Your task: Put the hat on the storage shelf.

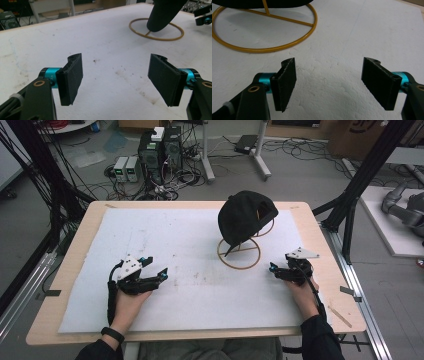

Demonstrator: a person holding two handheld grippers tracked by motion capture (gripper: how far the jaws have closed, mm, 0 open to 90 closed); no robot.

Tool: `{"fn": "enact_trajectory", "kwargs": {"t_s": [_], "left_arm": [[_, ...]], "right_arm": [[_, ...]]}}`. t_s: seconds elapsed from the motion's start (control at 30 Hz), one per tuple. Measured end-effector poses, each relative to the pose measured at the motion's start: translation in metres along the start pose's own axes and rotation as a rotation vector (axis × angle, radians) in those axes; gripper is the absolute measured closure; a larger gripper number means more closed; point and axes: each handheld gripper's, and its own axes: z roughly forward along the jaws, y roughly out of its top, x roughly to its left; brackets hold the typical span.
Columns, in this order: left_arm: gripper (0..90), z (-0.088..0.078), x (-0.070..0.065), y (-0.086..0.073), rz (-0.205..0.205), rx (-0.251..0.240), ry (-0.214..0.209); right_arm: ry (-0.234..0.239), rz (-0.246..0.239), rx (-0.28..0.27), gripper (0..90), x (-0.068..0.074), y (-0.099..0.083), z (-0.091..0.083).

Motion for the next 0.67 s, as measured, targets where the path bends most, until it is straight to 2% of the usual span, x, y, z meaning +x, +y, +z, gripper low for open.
{"fn": "enact_trajectory", "kwargs": {"t_s": [0.2, 0.3, 0.67], "left_arm": [[28.3, 0.0057, 0.0022, -0.0053, -0.027, 0.041, 0.009], [28.2, 0.0056, 0.0024, -0.0053, -0.034, 0.039, 0.009], [28.3, 0.0084, -0.0013, -0.0048, 0.002, 0.063, 0.004]], "right_arm": [[0.001, 0.007, -0.003, 27.7, -0.0003, -0.0002, -0.0006], [-0.001, 0.002, -0.002, 27.8, 0.0002, -0.0002, -0.0004], [-0.002, -0.007, -0.002, 27.8, 0.0004, -0.0001, 0.0001]]}}
